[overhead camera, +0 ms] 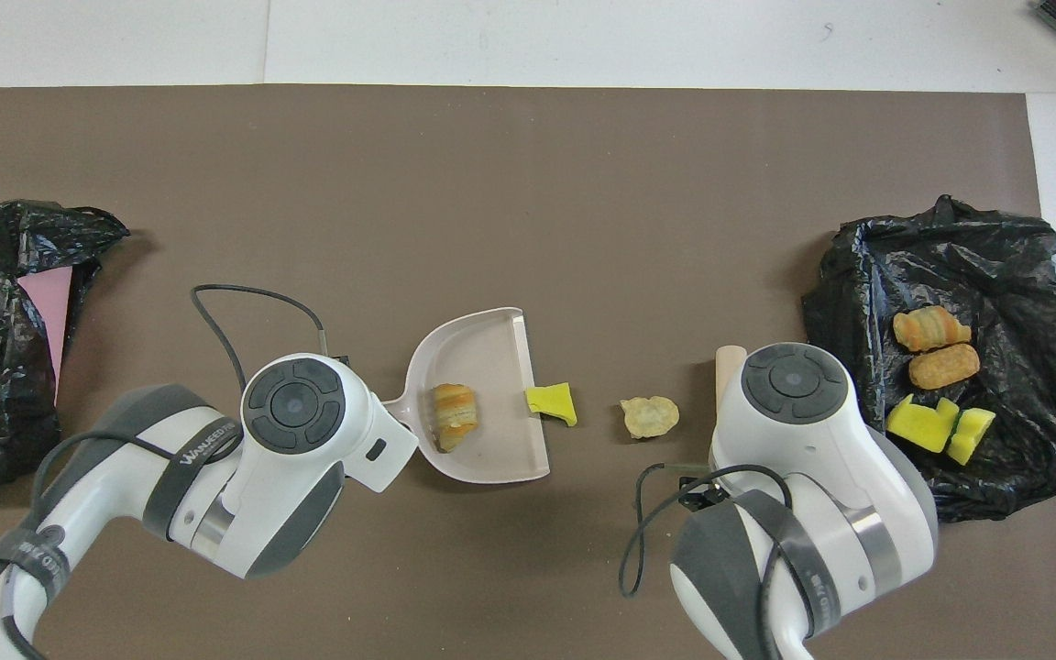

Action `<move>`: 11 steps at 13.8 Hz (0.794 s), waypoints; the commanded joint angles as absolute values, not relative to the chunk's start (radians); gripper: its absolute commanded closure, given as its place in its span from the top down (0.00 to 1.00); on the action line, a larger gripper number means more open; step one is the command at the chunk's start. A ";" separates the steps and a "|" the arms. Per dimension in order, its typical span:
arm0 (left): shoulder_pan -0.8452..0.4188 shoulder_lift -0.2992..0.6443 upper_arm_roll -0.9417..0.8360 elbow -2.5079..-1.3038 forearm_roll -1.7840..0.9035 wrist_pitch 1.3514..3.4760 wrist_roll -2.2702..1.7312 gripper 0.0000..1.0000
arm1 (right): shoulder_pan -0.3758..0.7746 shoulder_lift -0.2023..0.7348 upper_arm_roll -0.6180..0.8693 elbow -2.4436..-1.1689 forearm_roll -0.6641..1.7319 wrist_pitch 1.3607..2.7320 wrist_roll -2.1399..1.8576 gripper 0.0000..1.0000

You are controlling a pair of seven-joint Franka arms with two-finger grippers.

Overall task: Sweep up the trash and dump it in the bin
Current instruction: 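Sweep the remaining sponge and scraps into the dustpan with the right gripper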

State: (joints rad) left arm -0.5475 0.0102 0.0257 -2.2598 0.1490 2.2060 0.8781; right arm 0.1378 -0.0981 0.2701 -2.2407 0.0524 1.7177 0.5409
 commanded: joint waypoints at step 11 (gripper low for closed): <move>-0.557 -0.003 0.034 -2.293 0.169 2.250 0.844 0.00 | 0.357 -0.015 0.282 -2.138 0.446 2.016 0.489 0.00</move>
